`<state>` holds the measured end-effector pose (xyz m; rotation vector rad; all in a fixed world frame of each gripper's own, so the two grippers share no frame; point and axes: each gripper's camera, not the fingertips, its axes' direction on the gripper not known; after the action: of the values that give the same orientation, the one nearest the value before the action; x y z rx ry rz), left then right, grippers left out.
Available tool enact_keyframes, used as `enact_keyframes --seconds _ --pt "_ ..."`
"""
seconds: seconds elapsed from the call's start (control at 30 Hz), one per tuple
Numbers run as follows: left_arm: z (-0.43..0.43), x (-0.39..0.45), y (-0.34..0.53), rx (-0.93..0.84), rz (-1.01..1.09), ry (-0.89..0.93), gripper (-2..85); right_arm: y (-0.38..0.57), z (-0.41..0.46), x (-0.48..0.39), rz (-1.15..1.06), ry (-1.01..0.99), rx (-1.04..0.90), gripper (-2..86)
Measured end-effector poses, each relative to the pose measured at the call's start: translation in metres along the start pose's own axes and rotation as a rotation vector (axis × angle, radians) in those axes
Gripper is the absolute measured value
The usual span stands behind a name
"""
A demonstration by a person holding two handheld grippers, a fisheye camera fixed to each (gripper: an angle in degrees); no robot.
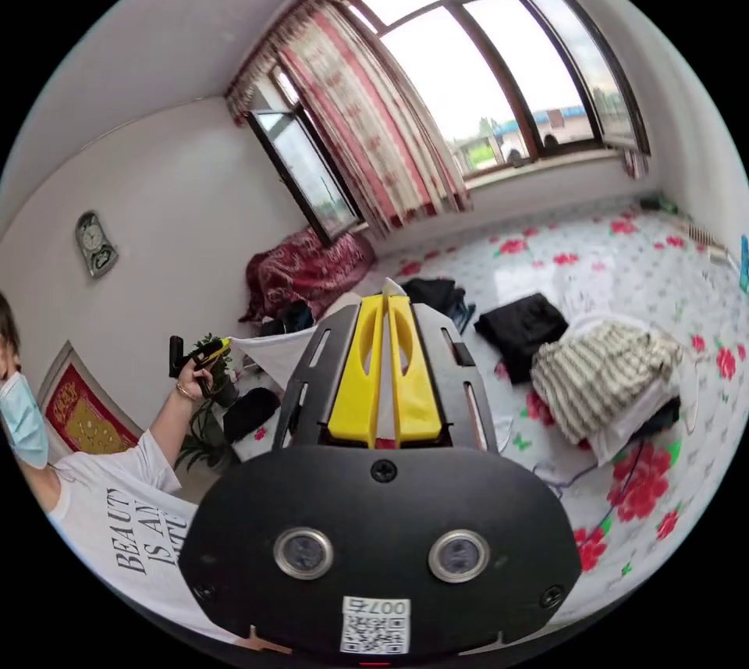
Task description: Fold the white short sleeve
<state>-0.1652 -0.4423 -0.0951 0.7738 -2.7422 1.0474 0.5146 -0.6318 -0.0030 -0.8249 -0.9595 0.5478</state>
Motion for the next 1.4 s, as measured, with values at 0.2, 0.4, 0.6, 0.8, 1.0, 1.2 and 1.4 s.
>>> enact_keyframes --seconds 0.2,0.4,0.6,0.8,1.0,1.2,1.4 --pt "-0.079 0.077 0.020 0.097 0.218 -0.070 -1.0 0.002 -0.077 -0.052 -0.187 -0.065 0.110 -0.2" --pt "-0.098 0.092 0.107 0.035 0.242 -0.097 -1.0 0.084 -0.112 -0.064 -0.258 -0.060 0.036 -0.2" --pt "-0.077 0.052 0.219 -0.074 0.060 -0.125 -0.9 0.186 -0.106 -0.040 -0.142 0.008 -0.159 -0.2" --pt "-0.018 -0.018 0.310 -0.294 -0.239 -0.166 -1.0 0.269 -0.055 0.013 0.131 0.017 -0.403 -0.2" --pt "0.027 -0.046 0.320 -0.396 -0.321 -0.156 -1.0 0.300 -0.019 0.040 0.257 0.016 -0.539 -0.3" --pt "0.078 -0.065 0.282 -0.396 -0.296 -0.156 -0.9 0.271 0.006 0.056 0.275 0.003 -0.522 -0.3" --pt "0.190 -0.112 0.219 -0.464 -0.308 -0.179 -0.3 0.213 0.089 0.093 0.284 0.024 -0.531 -0.2"
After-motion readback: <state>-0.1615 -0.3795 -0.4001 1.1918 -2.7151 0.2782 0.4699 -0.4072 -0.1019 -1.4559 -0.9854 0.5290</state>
